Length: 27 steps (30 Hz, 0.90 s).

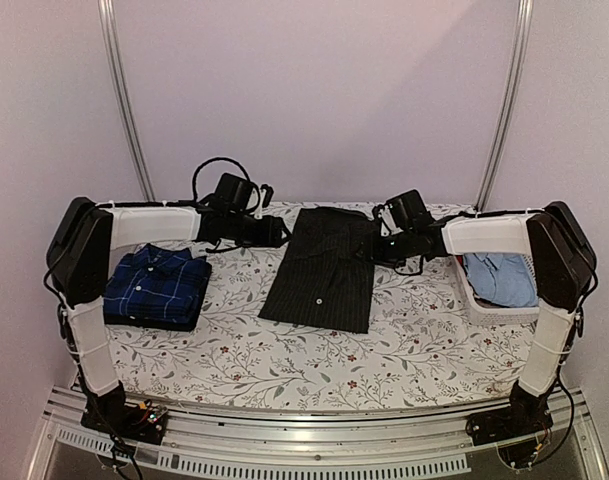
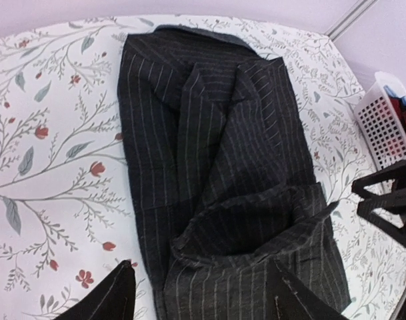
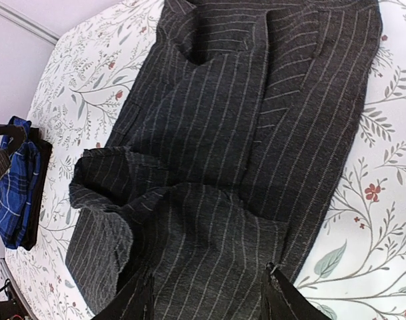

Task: Fold and stack the long sleeve shirts
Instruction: Smooth out the 2/3-rectangle-folded shirt at the center of the board.

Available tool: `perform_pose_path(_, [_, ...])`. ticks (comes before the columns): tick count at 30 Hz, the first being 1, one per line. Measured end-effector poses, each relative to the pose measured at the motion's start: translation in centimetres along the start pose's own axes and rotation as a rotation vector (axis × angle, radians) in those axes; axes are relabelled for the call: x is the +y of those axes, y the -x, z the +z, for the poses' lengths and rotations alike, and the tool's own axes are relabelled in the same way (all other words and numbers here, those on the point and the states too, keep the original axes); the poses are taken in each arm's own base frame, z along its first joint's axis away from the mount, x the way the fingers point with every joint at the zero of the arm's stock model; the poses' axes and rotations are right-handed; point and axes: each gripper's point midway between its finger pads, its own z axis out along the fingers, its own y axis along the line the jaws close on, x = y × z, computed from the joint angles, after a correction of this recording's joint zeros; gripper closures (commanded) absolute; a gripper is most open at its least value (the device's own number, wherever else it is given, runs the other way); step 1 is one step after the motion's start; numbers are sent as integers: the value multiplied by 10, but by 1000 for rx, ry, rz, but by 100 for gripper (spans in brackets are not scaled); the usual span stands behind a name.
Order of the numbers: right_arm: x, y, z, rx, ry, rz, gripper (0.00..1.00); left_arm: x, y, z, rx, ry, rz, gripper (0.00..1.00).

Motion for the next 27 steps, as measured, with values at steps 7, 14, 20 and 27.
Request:
perform_pose_path(7, [-24,-14,15,52,-31,6,50,37,-60,5,153,-22,-99,37])
perform_pose_path(14, [-41,-37,33,119,-71,21,50,39,-123,5,306,-52,-171,36])
perform_pose_path(20, [-50,-43,38,134,-94,21,58,29,-150,-5,356,-53,-201,55])
perform_pose_path(27, [-58,-43,39,138,-112,12,65,-5,-192,-18,446,-66,-197,92])
